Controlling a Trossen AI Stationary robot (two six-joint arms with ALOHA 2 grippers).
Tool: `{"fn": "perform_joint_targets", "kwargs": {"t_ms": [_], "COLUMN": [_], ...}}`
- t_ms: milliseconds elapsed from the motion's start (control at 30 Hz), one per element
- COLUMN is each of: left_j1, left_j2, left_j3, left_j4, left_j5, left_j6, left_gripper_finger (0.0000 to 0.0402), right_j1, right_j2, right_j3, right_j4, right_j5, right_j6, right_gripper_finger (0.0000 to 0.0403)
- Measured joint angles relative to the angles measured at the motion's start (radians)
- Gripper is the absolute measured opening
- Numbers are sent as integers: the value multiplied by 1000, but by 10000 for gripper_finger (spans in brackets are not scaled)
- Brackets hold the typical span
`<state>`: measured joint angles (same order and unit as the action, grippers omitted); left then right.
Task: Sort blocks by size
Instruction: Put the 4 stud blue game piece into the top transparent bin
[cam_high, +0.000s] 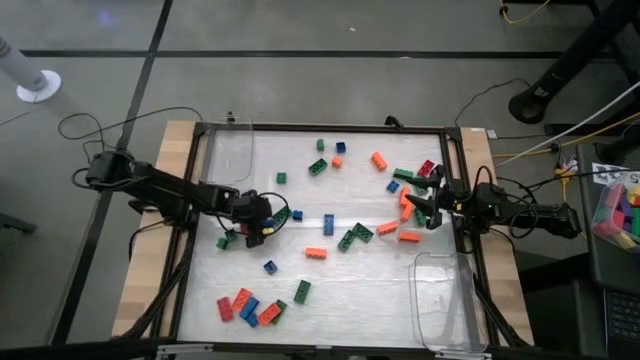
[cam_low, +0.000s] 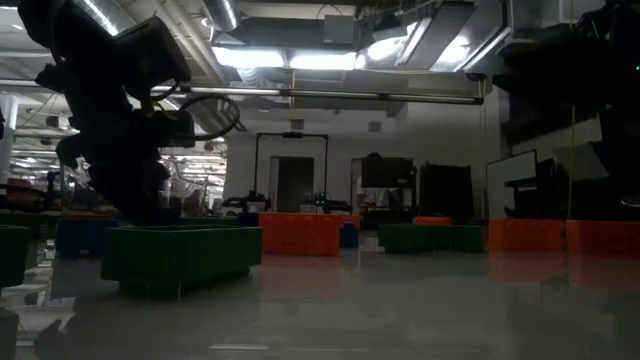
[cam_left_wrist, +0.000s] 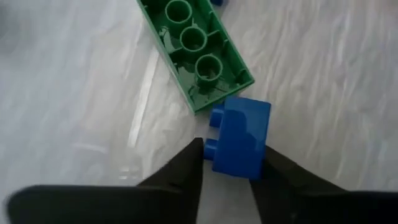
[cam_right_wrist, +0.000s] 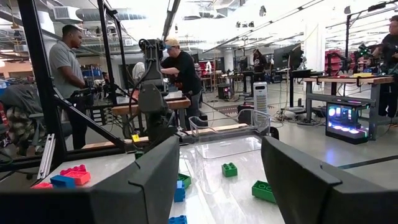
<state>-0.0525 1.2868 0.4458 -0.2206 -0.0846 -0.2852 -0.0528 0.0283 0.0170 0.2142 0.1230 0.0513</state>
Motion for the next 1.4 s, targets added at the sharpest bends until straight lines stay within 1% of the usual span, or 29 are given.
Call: {"fn": "perform_joint_targets", "kwargs": {"t_ms": [33, 67, 167, 333, 500, 633, 700, 767, 867, 967, 1033, 1100, 1233, 1400], "left_j1": [0, -1, 0, 0, 8, 43, 68, 98, 148, 199, 234, 269, 331, 393], "left_j2": [-7, -14, -35, -80, -145, -209, -248, -289, -355, -417, -446, -464, -468, -447], "left_j3": [-1, -1, 14, 80, 155, 199, 212, 224, 235, 236, 236, 236, 235, 235], "left_j4": [-3, -4, -12, -9, -9, -7, -16, -40, -127, -226, -296, -364, -452, -504], "left_j5": [10, 11, 13, 10, 7, -10, -49, -112, -249, -385, -446, -485, -501, -502], "left_j6": [0, -1, -20, -22, 62, 119, 143, 166, 181, 143, 92, 31, -50, -62], "left_gripper_finger": [75, 71, 71, 71, 72, 80, 80, 76, 75, 81, 83, 84, 85, 87], "right_j1": [0, 0, 0, 0, 0, 0, 0, 0, 1, 1, 1, 1, 0, 0], "right_j2": [0, 0, 0, 0, 0, 0, 0, 0, 0, 0, 0, 0, 0, 0], "right_j3": [0, 0, 0, 0, 0, 0, 0, 0, 0, 0, 0, 0, 0, 0], "right_j4": [0, 0, 1, 2, 1, -5, -6, -6, -7, -26, -48, -66, -85, -86], "right_j5": [0, 0, 0, 0, 18, 26, 26, 33, 88, 125, 149, 170, 213, 234], "right_j6": [0, 0, 0, 0, 0, 0, 0, 4, 40, 45, 45, 45, 45, 45], "right_gripper_finger": [227, 227, 227, 227, 227, 227, 227, 227, 227, 227, 227, 227, 227, 227]}}
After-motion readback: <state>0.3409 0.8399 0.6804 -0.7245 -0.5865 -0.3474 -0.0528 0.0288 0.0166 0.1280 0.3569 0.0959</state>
